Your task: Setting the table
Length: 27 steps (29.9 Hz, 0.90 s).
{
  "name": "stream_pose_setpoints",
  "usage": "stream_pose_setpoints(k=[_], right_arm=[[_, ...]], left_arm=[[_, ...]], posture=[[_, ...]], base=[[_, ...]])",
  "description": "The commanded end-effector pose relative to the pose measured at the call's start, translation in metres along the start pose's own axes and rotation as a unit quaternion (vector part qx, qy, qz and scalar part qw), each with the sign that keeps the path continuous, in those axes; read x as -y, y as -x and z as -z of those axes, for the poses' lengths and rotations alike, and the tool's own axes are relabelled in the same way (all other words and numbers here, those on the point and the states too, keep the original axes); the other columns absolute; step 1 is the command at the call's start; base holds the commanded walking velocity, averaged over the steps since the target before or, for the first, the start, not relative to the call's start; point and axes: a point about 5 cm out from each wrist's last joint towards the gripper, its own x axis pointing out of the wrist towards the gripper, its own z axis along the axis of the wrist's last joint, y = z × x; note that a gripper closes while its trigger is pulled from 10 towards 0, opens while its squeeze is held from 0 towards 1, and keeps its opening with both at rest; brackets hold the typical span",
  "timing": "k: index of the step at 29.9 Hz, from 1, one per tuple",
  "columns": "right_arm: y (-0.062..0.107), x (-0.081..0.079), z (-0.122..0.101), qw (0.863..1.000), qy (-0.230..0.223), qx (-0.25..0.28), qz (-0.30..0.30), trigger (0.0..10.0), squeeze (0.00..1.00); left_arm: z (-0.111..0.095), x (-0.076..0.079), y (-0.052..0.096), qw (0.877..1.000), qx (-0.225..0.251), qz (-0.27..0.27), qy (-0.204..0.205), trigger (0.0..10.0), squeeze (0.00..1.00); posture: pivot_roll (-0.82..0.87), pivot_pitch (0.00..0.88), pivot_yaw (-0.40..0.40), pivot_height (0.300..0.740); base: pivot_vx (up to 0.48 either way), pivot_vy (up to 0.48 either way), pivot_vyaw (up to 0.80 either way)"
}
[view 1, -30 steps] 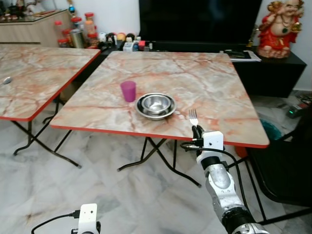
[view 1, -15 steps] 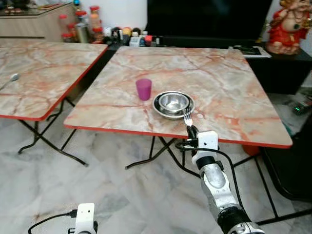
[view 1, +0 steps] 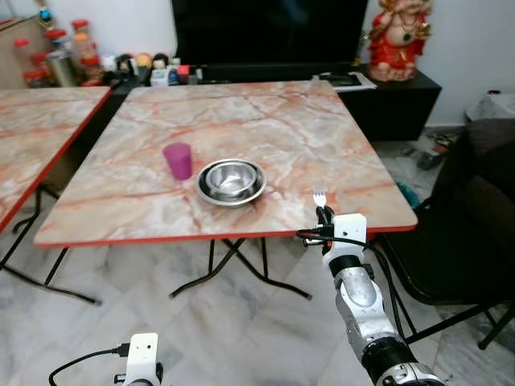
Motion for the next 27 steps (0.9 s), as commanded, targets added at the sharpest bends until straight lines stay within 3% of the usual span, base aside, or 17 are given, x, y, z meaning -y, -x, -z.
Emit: stream_pose_setpoints(k=[1,18,27], right_arm=[[-0.0014,-0.004,-0.0012,1.0,-0.005,0.001,-0.002,10.0,0.0],[-0.0014,-0.0049,-0.0013,1.0,-0.006,0.002,0.001,10.0,0.0],[-0.0014,-0.0055,-0.001,1.0,-0.008,0.001,0.001,10.0,0.0]], left_arm=[[0.0018,-0.0016,0.0004,1.0,-0.003,-0.003,-0.002,10.0,0.0],[0.0003,-0.0039,0.0,1.0,-0.001,-0.005,0.001,10.0,0.0],[-0.0013,-0.0034,-0.0002,1.0,0.004,-0.003,0.008,10.0,0.0]], posture=[[0.02,0.0,0.028,0.74],[0.01,0.0,0.037,0.74],[0.02,0.0,0.036,0.74]], base=[[0.409,0.0,0.0],[0.384,0.0,0.0],[0.0,0.0,0.0]])
